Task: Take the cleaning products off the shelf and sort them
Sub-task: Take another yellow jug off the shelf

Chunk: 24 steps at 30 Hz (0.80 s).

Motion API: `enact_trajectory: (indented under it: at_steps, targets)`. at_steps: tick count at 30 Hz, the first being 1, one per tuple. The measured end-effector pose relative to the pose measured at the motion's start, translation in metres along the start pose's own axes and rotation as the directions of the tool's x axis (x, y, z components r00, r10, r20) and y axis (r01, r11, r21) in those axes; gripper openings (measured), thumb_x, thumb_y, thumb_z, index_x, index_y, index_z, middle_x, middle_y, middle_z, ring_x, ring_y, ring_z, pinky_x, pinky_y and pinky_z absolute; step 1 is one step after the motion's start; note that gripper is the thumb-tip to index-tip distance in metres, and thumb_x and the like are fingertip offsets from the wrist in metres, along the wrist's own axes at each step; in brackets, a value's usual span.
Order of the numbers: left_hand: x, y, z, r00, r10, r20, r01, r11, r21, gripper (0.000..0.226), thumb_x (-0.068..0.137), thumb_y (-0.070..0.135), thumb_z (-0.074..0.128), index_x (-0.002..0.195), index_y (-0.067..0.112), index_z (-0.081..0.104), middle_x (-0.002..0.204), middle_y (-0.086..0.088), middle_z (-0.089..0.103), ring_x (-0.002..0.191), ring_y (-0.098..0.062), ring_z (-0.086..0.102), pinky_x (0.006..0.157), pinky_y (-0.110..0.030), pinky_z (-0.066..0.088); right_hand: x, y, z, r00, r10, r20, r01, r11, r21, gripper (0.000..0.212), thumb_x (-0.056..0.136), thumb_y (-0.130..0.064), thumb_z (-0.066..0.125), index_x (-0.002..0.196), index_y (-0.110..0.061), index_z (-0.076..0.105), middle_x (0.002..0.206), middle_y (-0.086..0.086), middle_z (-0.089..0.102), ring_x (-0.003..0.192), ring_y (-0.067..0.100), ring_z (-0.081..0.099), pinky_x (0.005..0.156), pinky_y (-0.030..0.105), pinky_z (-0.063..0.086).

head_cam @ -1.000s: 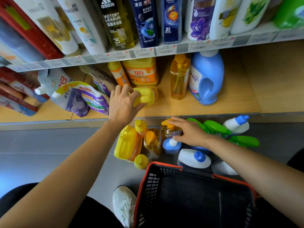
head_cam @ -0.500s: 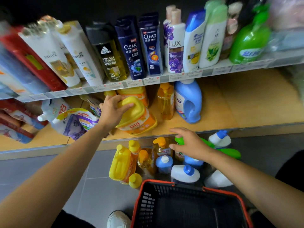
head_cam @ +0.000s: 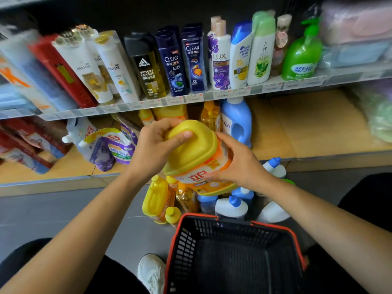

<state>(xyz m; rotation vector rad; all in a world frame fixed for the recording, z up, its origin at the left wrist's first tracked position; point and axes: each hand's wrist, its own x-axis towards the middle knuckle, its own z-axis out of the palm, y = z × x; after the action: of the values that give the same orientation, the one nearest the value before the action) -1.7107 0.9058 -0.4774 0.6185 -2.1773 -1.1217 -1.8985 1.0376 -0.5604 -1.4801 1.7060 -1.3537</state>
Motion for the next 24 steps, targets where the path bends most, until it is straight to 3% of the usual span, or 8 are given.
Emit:
enact_trajectory:
  at_steps: [2,4,6,8,10,15,20,24]
  targets:
    - [-0.008,0.001,-0.004,0.999,0.035,0.020,-0.035,0.998,0.044,0.025,0.095,0.035,0.066,0.117,0.024,0.072,0.108,0.006,0.074,0.092,-0.011,0.070,0.072,-0.025,0.058,-0.014,0.000,-0.005,0.999,0.054,0.003,-0.054,0.989,0.137,0.093,0.058,-0.034,0.096,0.139,-0.028,0.051,0.124,-0.017,0.067,0.115,0.000,0.063,0.094,0.021,0.053]
    - [-0.018,-0.004,-0.010,1.000,0.012,-0.001,-0.012,0.998,0.057,0.025,0.098,0.027,0.063,0.120,0.019,0.071,0.107,0.003,0.073,0.080,-0.005,0.066,0.064,-0.019,0.051,-0.027,0.001,-0.010,0.992,0.124,0.003,-0.120,0.953,0.279,0.083,0.059,-0.027,0.094,0.133,-0.024,0.056,0.121,-0.008,0.071,0.111,0.011,0.068,0.094,0.034,0.057]
    - [-0.032,-0.012,-0.011,0.999,-0.048,0.003,0.047,0.999,0.013,0.024,0.100,0.022,0.060,0.122,0.022,0.068,0.105,0.001,0.073,0.083,-0.007,0.065,0.067,-0.021,0.052,-0.035,0.002,-0.015,0.985,0.173,0.016,-0.166,0.910,0.380,0.077,0.059,-0.022,0.093,0.128,-0.022,0.059,0.117,0.001,0.073,0.108,0.021,0.071,0.093,0.047,0.058]
    - [-0.046,-0.019,-0.005,0.992,-0.120,0.032,0.124,0.984,-0.128,0.030,0.100,0.024,0.056,0.130,0.023,0.063,0.112,-0.007,0.071,0.098,-0.020,0.069,0.079,-0.032,0.058,-0.041,0.004,-0.019,0.977,0.200,0.073,-0.211,0.863,0.459,0.075,0.060,-0.021,0.094,0.127,-0.019,0.060,0.118,0.009,0.073,0.109,0.030,0.070,0.092,0.053,0.057]
    - [-0.054,-0.022,0.001,0.982,-0.183,0.045,0.188,0.935,-0.301,0.039,0.099,0.029,0.054,0.137,0.024,0.058,0.123,-0.012,0.069,0.111,-0.027,0.067,0.089,-0.041,0.058,-0.045,0.007,-0.022,0.963,0.226,0.145,-0.268,0.795,0.544,0.076,0.061,-0.021,0.096,0.128,-0.017,0.059,0.120,0.015,0.071,0.112,0.036,0.068,0.090,0.052,0.058]
    - [-0.058,-0.021,0.012,0.970,-0.198,0.139,0.242,0.793,-0.560,0.041,0.100,0.032,0.052,0.140,0.023,0.054,0.131,-0.003,0.067,0.120,-0.021,0.064,0.095,-0.036,0.055,-0.051,0.004,-0.026,0.931,0.248,0.267,-0.363,0.693,0.623,0.083,0.057,-0.026,0.096,0.130,-0.013,0.058,0.126,0.020,0.067,0.116,0.039,0.065,0.087,0.046,0.058]
    - [-0.061,-0.018,0.016,0.966,-0.138,0.219,0.247,0.740,-0.625,0.051,0.097,0.031,0.051,0.146,0.016,0.047,0.123,0.000,0.066,0.127,-0.024,0.056,0.106,-0.044,0.049,-0.053,0.005,-0.025,0.918,0.224,0.326,-0.387,0.681,0.621,0.088,0.060,-0.029,0.095,0.134,-0.008,0.054,0.130,0.021,0.065,0.120,0.039,0.063,0.091,0.046,0.057]
    - [-0.064,-0.016,0.020,0.985,-0.153,0.079,0.169,0.773,-0.611,0.046,0.099,0.021,0.055,0.143,0.008,0.049,0.114,-0.004,0.073,0.120,-0.026,0.063,0.096,-0.041,0.055,-0.055,0.003,-0.023,0.937,0.227,0.267,-0.347,0.710,0.613,0.068,0.063,-0.027,0.093,0.123,-0.020,0.065,0.125,0.016,0.069,0.115,0.036,0.066,0.087,0.042,0.058]
